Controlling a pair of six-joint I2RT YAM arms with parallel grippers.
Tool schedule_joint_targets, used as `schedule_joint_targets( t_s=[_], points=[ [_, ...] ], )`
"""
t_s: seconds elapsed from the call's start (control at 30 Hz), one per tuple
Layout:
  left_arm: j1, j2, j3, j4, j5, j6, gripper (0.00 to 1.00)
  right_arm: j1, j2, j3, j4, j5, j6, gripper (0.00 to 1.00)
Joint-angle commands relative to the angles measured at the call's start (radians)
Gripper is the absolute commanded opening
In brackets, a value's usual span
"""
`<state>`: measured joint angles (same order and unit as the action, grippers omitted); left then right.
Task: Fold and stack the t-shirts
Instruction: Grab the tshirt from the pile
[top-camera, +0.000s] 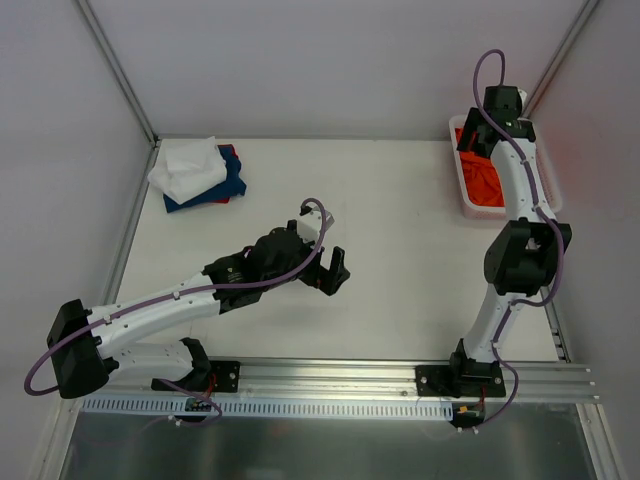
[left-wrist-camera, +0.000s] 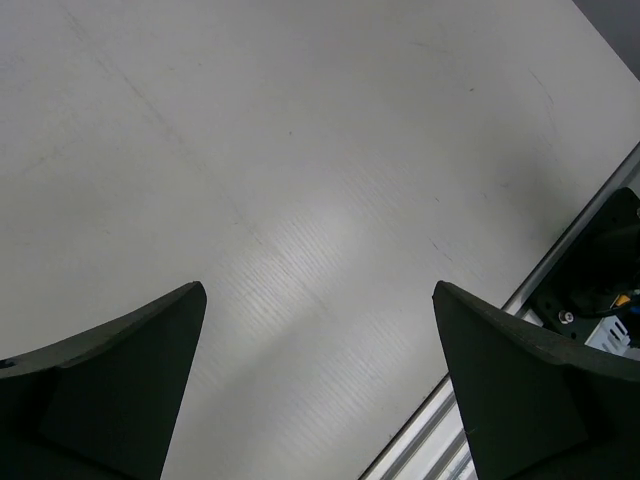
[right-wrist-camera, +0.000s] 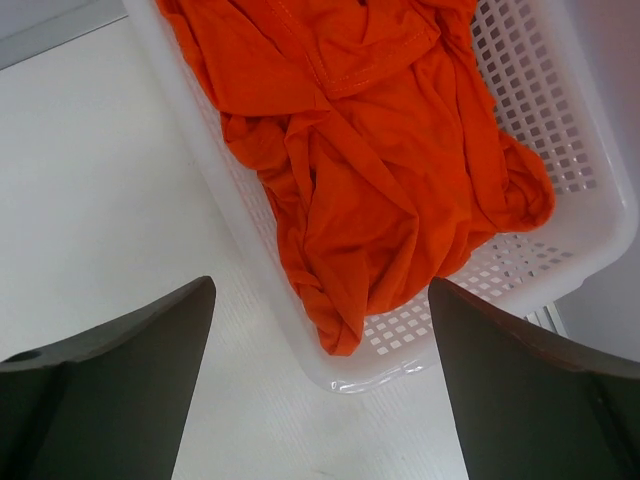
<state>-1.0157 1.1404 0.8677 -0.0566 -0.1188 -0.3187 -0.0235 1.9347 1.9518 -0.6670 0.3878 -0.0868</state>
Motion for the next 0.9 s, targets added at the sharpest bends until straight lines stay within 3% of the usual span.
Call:
schedule_joint_targets(
  t_s=[0.0,0.87],
  points=[
    [-0.011,-0.005,-0.006,0.026,-0.036,0.03,0.99,-0.032,0.006,0.07,-0.032,-0.05,0.032,0.93],
    [-0.011,0.03,0.005,0.026,-0.047,0.044,0.99,-0.056,0.053,0.139,-0.019,-0.09,0.032,0.96]
  ],
)
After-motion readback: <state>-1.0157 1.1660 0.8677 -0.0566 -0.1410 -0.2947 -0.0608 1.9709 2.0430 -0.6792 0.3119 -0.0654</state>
